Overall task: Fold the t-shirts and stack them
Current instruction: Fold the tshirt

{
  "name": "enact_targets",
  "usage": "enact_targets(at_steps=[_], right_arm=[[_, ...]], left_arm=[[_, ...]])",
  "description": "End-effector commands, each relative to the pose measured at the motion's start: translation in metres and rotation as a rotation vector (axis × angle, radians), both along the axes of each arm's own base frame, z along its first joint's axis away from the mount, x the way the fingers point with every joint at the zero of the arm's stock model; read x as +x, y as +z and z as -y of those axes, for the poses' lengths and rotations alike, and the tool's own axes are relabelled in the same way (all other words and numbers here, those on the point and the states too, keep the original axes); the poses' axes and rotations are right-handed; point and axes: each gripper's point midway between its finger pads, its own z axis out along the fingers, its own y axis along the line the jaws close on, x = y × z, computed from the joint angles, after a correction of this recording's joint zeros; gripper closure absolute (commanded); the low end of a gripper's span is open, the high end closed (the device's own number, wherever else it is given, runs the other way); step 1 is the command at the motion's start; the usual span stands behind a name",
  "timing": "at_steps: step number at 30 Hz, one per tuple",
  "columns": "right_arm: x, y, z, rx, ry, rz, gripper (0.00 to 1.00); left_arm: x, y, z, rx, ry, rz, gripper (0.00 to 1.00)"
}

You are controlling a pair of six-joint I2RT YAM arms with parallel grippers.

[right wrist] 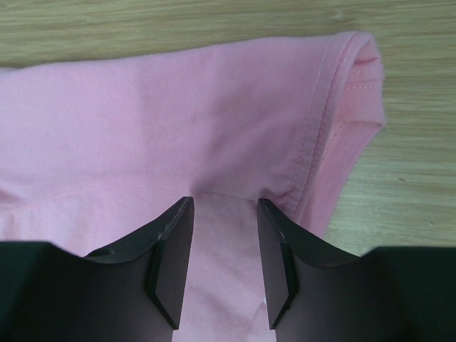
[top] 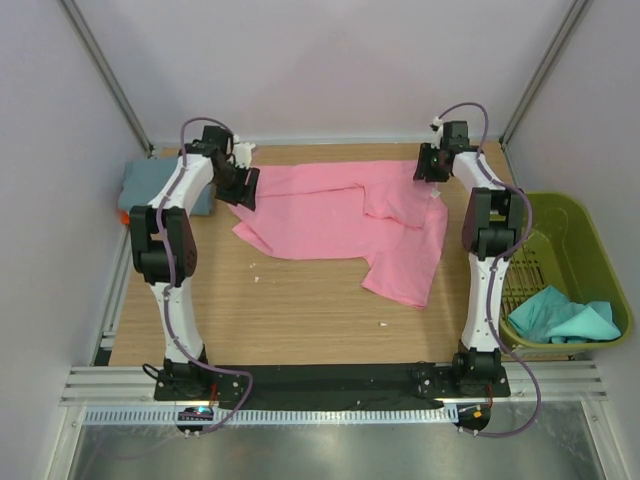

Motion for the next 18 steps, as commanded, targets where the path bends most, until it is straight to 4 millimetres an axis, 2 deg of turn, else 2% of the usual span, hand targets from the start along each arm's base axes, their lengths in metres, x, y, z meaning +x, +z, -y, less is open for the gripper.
enact_targets(at_steps=[1,2,3,4,5,6,7,8,9,10,11,13,14,15,16,17,18], right_arm=[[0.003,0.084,-0.001,-0.012,0.052,0.161,0.53],[-0.003,0.102,-0.002,-0.018,0.064,0.187,0.53],[-0.006,0.109,-0.002,-0.020,0.068,0.196,0.53],[-0.011,0.114,-0.002,-0.022,0.066,0.199,0.53],[-0.019,0.111,0.000,-0.043,0.082,0.188,0.53],[-0.024,0.125,0.000,-0.047,0.084,0.210,0.52],[-0.031,0.130,-0.001,-0.046,0.086,0.206,0.52],[-0.041,0.125,-0.004,-0.035,0.101,0.188,0.52],[-0.049,0.143,-0.007,-0.033,0.111,0.212,0.52],[-0.059,0.140,-0.011,-0.031,0.124,0.194,0.53],[-0.069,0.159,-0.014,-0.040,0.142,0.223,0.53],[-0.085,0.161,-0.023,-0.041,0.172,0.212,0.52],[-0.096,0.153,-0.027,-0.041,0.184,0.188,0.52],[-0.102,0.155,-0.028,-0.042,0.187,0.192,0.52],[-0.109,0.165,-0.030,-0.044,0.190,0.213,0.52],[-0.118,0.156,-0.030,-0.042,0.190,0.192,0.52],[-0.122,0.157,-0.030,-0.044,0.190,0.191,0.52]], left_arm=[[-0.005,0.041,-0.008,0.043,-0.050,0.111,0.41],[-0.018,0.037,-0.014,0.072,-0.048,0.093,0.41],[-0.024,0.033,-0.017,0.088,-0.053,0.083,0.41],[-0.032,0.029,-0.022,0.099,-0.050,0.068,0.41],[-0.039,0.023,-0.025,0.105,-0.050,0.049,0.42],[-0.050,0.014,-0.028,0.107,-0.043,0.024,0.42],[-0.052,0.011,-0.033,0.104,-0.023,0.017,0.43],[-0.054,0.008,-0.036,0.101,-0.008,0.013,0.44],[-0.052,0.005,-0.041,0.105,0.010,0.014,0.44],[-0.050,0.003,-0.044,0.105,0.023,0.012,0.48],[-0.047,0.002,-0.044,0.089,0.029,0.015,0.51],[-0.041,-0.009,-0.052,0.080,0.054,0.000,0.56],[-0.037,-0.013,-0.053,0.079,0.059,0.004,0.57],[-0.034,-0.018,-0.058,0.075,0.075,-0.003,0.58],[-0.030,-0.028,-0.066,0.066,0.094,-0.021,0.59],[-0.027,-0.032,-0.067,0.057,0.103,-0.026,0.60],[-0.025,-0.036,-0.068,0.043,0.111,-0.034,0.60]])
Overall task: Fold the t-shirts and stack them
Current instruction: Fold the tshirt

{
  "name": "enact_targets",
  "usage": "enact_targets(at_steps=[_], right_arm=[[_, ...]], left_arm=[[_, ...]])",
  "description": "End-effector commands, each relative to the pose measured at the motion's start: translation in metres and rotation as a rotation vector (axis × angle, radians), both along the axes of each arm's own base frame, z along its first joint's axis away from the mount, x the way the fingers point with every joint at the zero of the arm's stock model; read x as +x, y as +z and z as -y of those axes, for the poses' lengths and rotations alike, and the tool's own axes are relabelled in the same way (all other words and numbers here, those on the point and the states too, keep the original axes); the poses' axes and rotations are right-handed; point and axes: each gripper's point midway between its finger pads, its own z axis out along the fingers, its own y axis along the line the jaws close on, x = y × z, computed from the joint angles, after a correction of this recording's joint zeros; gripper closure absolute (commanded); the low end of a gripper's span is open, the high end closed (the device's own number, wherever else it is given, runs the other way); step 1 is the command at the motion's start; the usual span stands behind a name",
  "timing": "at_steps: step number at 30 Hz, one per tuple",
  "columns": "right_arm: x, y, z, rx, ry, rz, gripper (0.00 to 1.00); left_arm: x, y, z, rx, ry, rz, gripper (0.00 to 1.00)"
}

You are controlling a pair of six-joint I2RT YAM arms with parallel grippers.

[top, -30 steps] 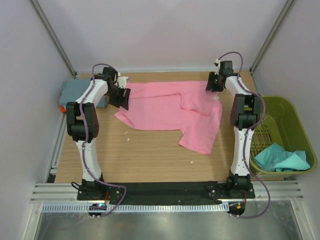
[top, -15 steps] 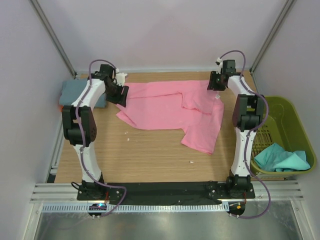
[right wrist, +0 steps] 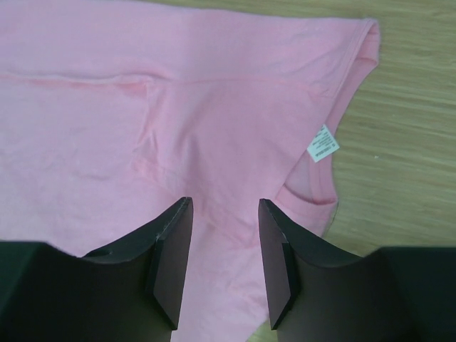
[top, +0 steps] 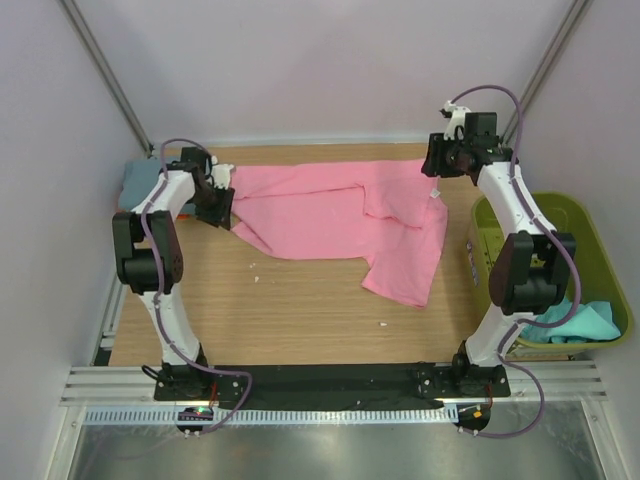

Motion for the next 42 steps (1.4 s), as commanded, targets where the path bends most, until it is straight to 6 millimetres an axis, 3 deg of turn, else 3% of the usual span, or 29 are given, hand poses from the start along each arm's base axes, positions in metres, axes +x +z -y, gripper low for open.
enact_targets(at_steps=[1,7,18,26,38,42], right_arm=[[-0.024,0.007,-0.007,-0.012,0.037,0.009,0.52],[-0.034,0.011,0.001,-0.080,0.050,0.020,0.50],[-0.049,0.007,0.001,-0.072,0.043,0.029,0.49],[-0.049,0.009,0.003,-0.081,0.036,0.037,0.49],[-0.051,0.004,0.007,-0.101,0.027,0.039,0.49],[-0.052,0.001,0.007,-0.104,0.027,0.036,0.49]], left_arm=[[0.022,-0.011,-0.003,-0.065,0.039,0.020,0.60],[0.025,-0.018,0.011,-0.149,0.028,-0.015,0.55],[0.020,0.015,0.014,-0.165,0.038,0.020,0.55],[0.018,0.021,0.016,-0.178,0.032,0.013,0.57],[0.029,-0.009,0.022,-0.213,0.041,-0.048,0.60],[0.032,-0.010,0.023,-0.220,0.042,-0.048,0.64]])
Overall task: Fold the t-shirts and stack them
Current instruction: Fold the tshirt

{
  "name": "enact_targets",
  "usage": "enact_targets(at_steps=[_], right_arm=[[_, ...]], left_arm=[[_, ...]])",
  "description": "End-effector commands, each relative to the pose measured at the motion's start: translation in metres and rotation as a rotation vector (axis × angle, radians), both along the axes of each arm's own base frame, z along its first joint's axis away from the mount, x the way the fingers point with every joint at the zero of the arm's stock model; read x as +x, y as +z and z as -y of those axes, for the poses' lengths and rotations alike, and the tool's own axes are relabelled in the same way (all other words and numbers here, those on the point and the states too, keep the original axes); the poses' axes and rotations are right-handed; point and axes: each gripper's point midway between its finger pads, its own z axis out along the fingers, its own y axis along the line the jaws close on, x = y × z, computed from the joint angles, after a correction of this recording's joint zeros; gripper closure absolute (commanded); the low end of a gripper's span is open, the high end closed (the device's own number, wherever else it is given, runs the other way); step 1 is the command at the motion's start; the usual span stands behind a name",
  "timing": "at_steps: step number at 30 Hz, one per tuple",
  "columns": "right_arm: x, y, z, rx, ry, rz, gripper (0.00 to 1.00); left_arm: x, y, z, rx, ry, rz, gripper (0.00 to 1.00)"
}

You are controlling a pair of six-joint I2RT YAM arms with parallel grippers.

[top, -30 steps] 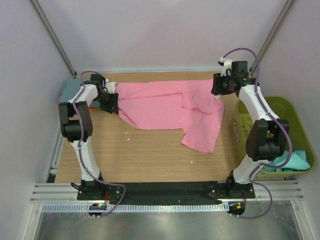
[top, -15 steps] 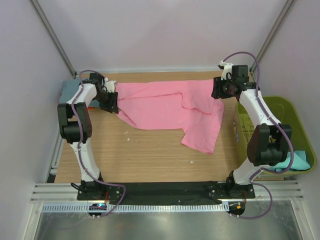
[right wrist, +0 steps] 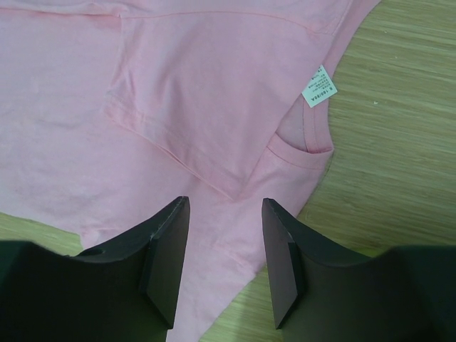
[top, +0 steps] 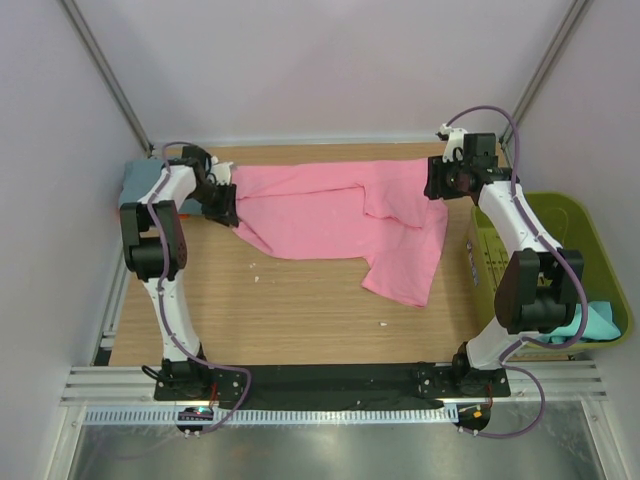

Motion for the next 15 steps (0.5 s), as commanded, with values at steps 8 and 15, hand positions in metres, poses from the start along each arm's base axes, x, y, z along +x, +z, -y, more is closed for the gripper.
enact_targets(at_steps=[8,15], right_arm=[[0.005,0.024,0.004,-0.016,-0.006,0.095,0.48],[0.006,0.023,0.004,-0.016,-0.008,0.098,0.48]], left_arm=[[0.002,0.007,0.006,-0.040,-0.009,0.001,0.66],[-0.004,0.001,0.010,-0.060,-0.011,-0.022,0.69]])
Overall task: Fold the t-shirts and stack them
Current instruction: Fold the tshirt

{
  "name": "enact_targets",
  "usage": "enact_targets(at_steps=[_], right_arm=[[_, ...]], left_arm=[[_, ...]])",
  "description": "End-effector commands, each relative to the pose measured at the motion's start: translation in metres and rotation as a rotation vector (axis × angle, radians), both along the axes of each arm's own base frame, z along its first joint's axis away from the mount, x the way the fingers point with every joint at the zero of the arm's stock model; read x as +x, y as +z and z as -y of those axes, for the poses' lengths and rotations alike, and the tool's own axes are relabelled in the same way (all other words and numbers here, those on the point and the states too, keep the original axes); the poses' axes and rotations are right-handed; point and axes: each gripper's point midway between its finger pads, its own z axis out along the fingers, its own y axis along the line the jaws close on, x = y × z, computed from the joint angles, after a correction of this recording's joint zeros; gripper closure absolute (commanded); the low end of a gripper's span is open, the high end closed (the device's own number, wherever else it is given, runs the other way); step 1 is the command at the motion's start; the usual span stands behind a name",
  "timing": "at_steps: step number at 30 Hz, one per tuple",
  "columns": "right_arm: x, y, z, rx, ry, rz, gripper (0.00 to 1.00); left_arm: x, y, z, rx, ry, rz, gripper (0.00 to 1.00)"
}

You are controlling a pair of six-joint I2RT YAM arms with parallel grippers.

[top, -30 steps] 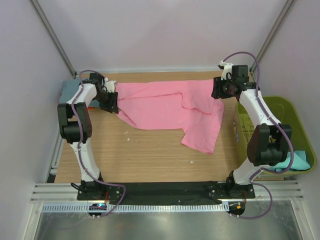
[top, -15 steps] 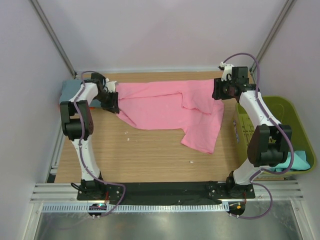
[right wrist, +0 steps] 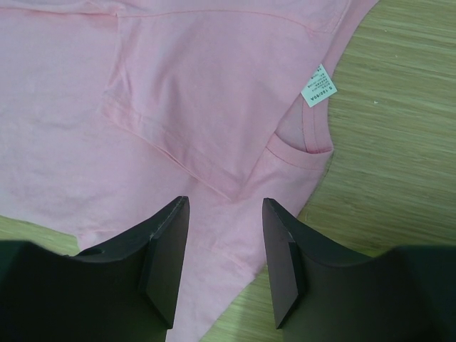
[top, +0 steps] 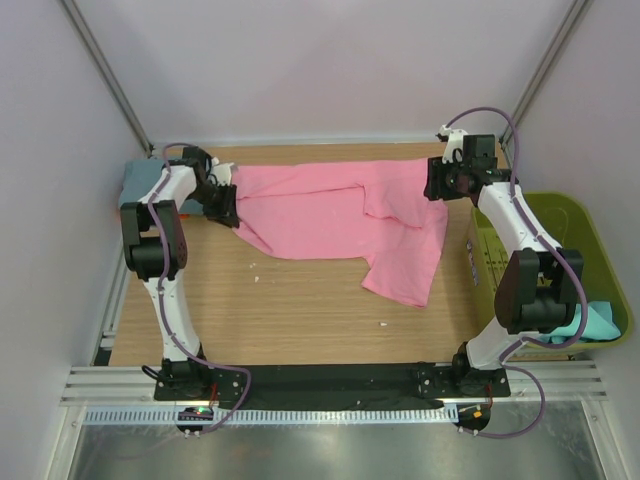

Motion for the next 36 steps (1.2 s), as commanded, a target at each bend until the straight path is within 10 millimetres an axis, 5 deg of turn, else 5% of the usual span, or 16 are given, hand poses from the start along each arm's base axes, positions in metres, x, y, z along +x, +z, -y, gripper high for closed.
enact_targets(at_steps=[1,13,25,33,36], right_arm=[[0.006,0.027,0.002,-0.009,-0.003,0.093,0.48],[0.002,0.021,0.001,-0.004,0.003,0.087,0.49],[-0.008,0.015,-0.004,0.024,0.013,0.067,0.48],[-0.014,0.015,-0.004,0.015,0.025,0.063,0.48],[-0.023,0.013,-0.005,0.005,0.051,0.049,0.48]], left_arm=[[-0.002,0.002,0.007,-0.038,-0.005,-0.008,0.70],[-0.032,0.007,0.005,-0.023,-0.035,-0.027,1.00],[-0.068,0.045,0.000,0.022,-0.072,0.031,1.00],[-0.082,0.049,-0.001,0.030,-0.082,0.008,1.00],[-0.084,0.050,-0.003,0.037,-0.073,0.000,0.89]])
